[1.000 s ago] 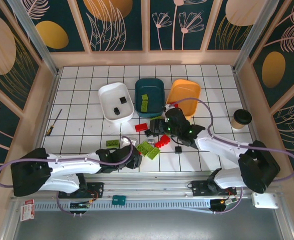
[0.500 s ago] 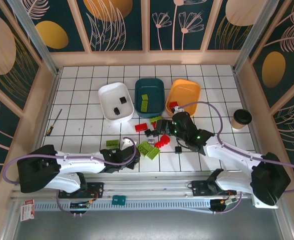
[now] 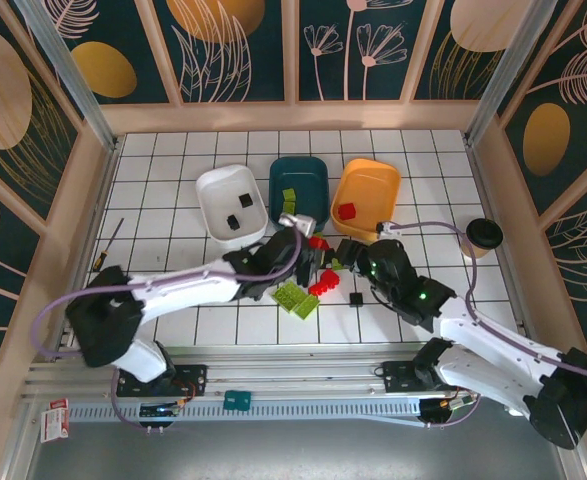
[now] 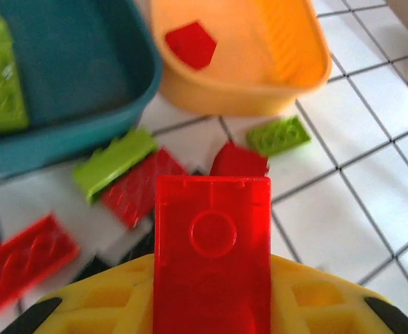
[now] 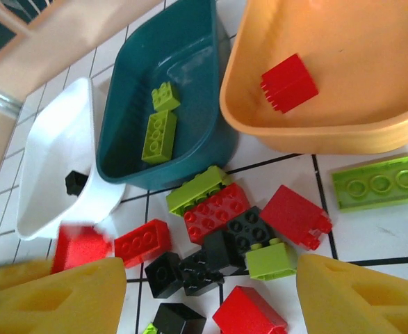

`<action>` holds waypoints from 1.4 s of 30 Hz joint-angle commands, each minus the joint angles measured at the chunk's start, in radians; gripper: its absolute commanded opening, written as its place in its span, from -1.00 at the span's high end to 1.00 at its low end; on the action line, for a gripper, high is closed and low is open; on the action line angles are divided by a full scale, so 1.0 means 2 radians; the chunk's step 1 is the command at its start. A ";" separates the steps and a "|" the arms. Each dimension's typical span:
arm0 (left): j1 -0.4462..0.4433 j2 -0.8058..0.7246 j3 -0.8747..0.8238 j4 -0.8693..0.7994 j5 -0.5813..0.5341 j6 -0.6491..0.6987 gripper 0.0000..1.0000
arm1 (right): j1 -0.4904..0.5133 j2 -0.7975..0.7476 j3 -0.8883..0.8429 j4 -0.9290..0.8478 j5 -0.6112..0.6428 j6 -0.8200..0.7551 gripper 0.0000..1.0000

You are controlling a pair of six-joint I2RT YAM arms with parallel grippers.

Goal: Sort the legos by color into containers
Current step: Place the lego in the container, then pick up the lego from the bottom-center of the table.

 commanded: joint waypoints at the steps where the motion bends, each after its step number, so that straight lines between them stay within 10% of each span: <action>1: 0.022 0.066 0.098 0.027 0.040 0.040 0.48 | -0.001 -0.032 -0.011 -0.022 0.038 0.025 -0.31; 12: 0.059 0.316 0.391 -0.072 0.107 0.037 0.40 | -0.001 -0.058 -0.030 -0.053 0.023 0.029 -0.32; 23: 0.069 0.329 0.491 -0.093 0.128 0.014 -0.54 | 0.002 0.004 -0.049 -0.107 -0.038 0.052 -0.33; 32: 0.060 0.101 0.269 0.008 0.126 0.001 -0.95 | 0.009 0.095 -0.056 -0.082 -0.057 0.049 -0.26; 42: 0.054 -0.196 -0.077 0.025 0.007 -0.048 -0.97 | 0.028 0.179 -0.026 -0.096 -0.050 0.033 -0.07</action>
